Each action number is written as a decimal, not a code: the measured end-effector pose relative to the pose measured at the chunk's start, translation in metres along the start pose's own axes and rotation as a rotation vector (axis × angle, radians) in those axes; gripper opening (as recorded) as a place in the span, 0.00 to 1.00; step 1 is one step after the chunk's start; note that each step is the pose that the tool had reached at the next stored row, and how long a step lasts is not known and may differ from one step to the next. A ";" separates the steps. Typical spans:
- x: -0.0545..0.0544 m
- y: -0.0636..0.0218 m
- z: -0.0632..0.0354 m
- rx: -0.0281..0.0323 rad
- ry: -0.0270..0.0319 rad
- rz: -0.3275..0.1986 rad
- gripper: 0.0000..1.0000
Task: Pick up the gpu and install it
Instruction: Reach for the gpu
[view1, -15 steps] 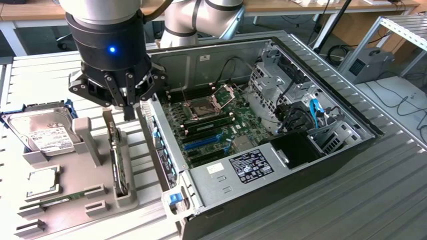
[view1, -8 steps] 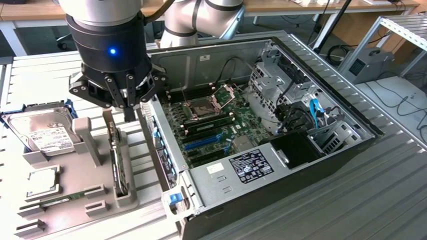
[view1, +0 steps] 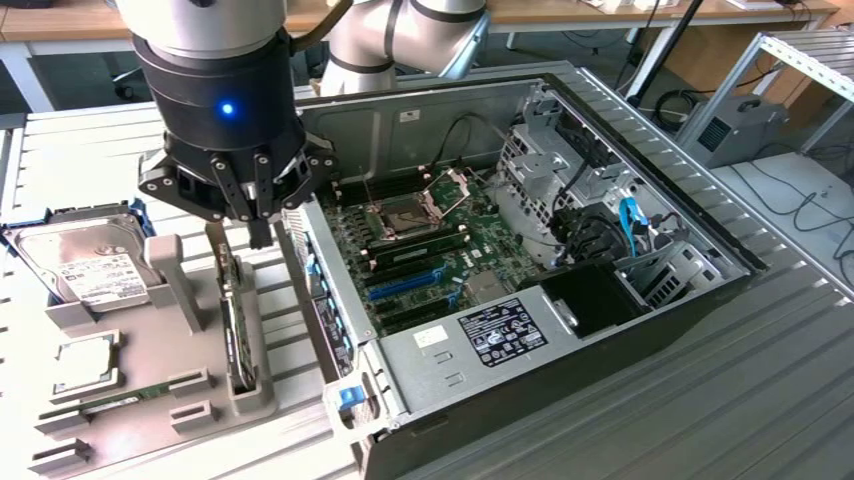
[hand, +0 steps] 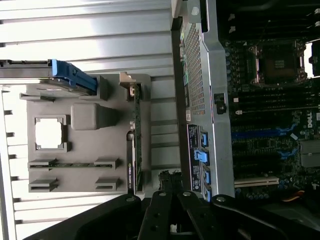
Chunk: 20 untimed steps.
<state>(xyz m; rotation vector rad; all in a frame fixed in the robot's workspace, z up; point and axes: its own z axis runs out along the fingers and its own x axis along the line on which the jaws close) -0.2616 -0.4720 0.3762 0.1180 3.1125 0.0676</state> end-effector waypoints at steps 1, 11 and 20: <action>0.000 -0.0010 0.0001 0.0000 0.0000 0.000 0.11; -0.001 -0.0071 0.0006 0.0000 0.0000 0.000 0.11; -0.001 -0.0116 0.0008 0.0000 0.0000 0.000 0.11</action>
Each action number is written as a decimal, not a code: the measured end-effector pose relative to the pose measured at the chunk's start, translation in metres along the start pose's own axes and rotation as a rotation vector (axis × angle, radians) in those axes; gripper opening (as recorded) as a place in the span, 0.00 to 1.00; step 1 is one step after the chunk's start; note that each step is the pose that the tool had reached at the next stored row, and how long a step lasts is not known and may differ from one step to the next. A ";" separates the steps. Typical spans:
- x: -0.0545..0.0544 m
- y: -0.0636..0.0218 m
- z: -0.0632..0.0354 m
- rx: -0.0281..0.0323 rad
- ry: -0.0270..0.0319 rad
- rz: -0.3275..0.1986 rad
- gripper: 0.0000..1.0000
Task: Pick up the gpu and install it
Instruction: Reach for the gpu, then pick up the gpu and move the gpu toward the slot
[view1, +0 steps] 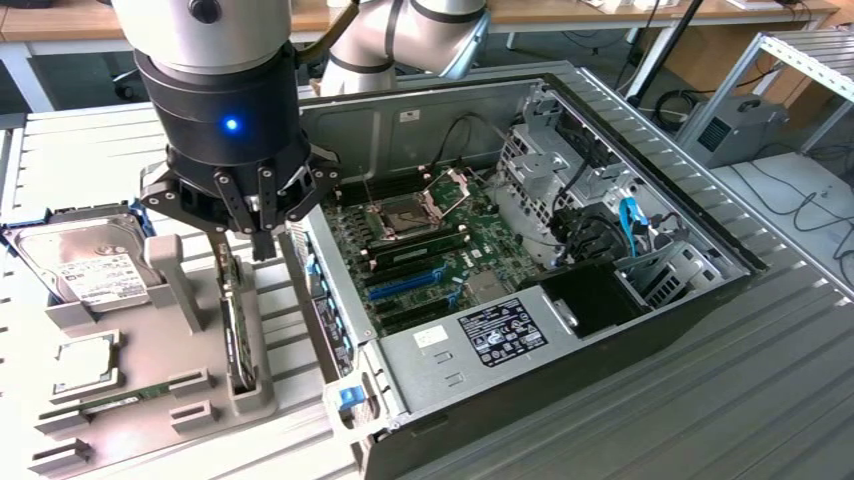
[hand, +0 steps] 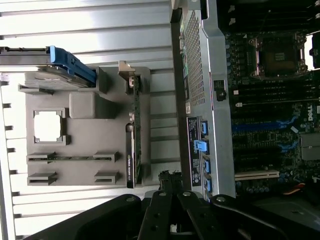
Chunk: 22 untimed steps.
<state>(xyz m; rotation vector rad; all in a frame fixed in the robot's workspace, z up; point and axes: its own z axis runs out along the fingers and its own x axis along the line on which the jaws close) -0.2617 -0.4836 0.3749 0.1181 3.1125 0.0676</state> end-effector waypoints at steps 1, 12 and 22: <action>0.000 -0.0001 0.0000 0.0000 0.0000 0.000 0.11; 0.000 -0.0002 0.0000 0.0000 0.0000 0.000 0.11; 0.000 -0.0002 0.0000 0.0000 0.0000 0.000 0.42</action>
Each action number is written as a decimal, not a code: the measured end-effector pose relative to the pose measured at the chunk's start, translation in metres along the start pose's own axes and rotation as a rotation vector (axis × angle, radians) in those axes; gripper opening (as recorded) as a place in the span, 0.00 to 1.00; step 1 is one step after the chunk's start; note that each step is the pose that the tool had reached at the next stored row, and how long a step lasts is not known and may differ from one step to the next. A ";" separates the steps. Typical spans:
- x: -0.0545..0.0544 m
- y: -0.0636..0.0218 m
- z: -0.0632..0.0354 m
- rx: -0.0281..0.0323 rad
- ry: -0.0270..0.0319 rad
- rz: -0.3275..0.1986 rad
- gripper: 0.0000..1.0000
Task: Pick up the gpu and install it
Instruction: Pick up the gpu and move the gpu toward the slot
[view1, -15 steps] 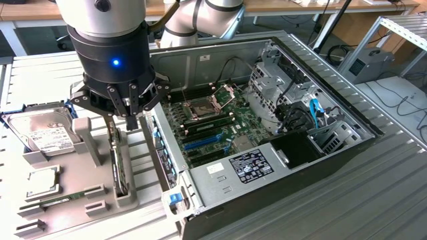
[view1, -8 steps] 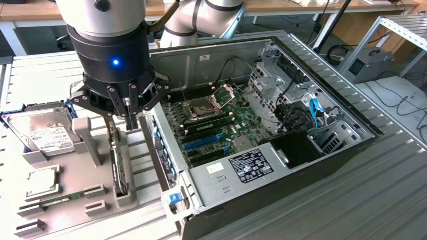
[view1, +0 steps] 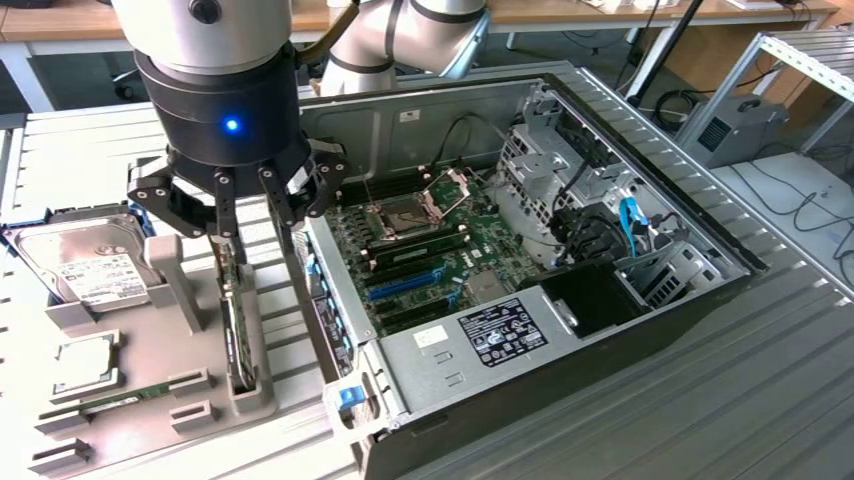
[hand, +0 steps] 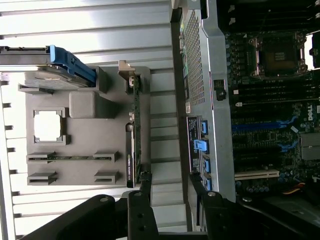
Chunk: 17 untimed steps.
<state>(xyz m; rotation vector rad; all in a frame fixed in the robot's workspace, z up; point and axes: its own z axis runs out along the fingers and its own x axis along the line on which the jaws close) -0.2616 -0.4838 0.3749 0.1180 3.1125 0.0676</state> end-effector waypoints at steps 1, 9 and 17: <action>0.000 0.0000 0.0000 0.0000 0.0000 0.000 0.42; 0.001 -0.0001 0.0015 0.0000 0.0000 0.000 0.42; 0.001 -0.0003 0.0057 0.0000 0.0000 0.000 0.42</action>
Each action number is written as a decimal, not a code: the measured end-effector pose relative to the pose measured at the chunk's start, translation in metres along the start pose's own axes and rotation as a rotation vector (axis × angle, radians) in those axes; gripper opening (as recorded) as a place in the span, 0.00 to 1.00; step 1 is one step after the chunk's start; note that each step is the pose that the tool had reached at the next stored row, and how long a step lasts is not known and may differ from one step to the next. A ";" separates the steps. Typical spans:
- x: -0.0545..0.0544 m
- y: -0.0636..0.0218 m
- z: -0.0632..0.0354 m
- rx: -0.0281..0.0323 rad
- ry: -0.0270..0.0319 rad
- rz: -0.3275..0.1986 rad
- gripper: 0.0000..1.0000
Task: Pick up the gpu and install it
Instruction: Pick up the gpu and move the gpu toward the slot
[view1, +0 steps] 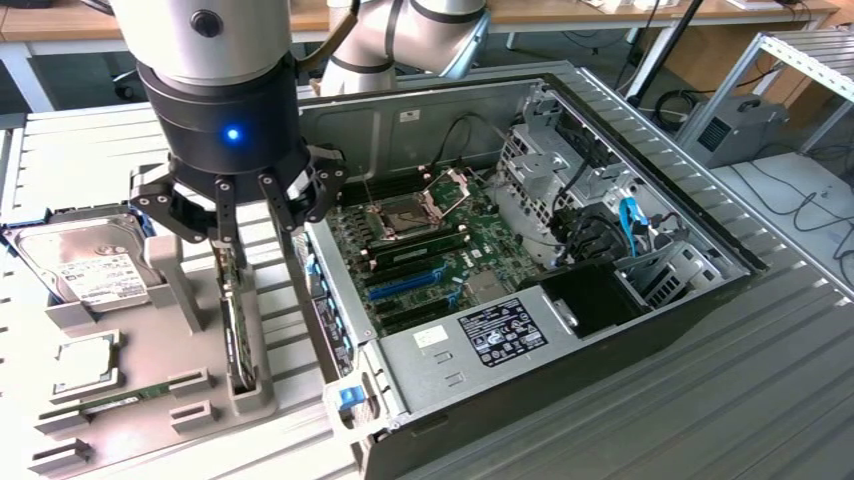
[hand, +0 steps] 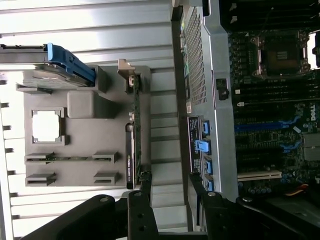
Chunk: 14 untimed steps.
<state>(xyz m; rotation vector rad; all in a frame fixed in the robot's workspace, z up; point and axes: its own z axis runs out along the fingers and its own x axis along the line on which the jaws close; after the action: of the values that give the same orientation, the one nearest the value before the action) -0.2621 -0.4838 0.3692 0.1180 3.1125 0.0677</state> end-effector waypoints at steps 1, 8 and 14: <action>0.000 -0.0001 0.0021 0.0000 0.0000 0.000 0.42; 0.000 -0.0002 0.0034 0.0000 0.0000 0.000 0.42; 0.001 -0.0002 0.0047 0.0000 0.0000 0.000 0.42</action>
<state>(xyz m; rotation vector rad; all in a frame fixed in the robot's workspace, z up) -0.2626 -0.4838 0.3645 0.1180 3.1125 0.0676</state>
